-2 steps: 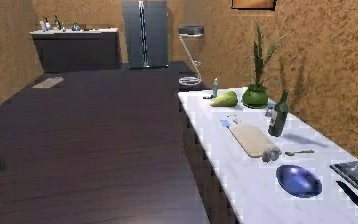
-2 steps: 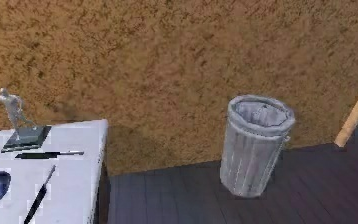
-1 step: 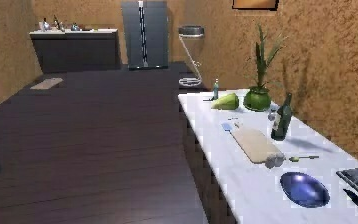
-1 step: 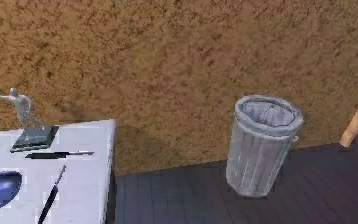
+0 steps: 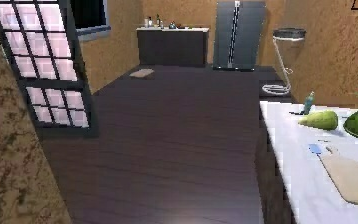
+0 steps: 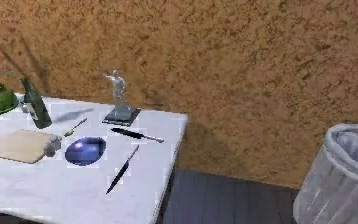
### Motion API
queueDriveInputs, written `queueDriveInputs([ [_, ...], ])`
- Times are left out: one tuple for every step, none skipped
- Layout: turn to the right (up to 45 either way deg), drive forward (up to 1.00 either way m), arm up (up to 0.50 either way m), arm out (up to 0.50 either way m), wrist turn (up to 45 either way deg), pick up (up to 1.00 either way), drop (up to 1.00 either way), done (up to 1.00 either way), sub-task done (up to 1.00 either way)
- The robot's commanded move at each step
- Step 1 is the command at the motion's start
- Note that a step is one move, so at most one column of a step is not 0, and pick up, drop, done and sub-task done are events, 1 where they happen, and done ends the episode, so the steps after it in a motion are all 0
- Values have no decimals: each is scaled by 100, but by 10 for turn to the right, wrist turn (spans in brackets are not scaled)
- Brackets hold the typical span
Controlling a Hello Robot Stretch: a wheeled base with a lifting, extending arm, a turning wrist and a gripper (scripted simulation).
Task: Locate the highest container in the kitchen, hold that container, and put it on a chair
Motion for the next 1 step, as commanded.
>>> queueDriveInputs([
  [0,100,0,0,0,0,0,0,0],
])
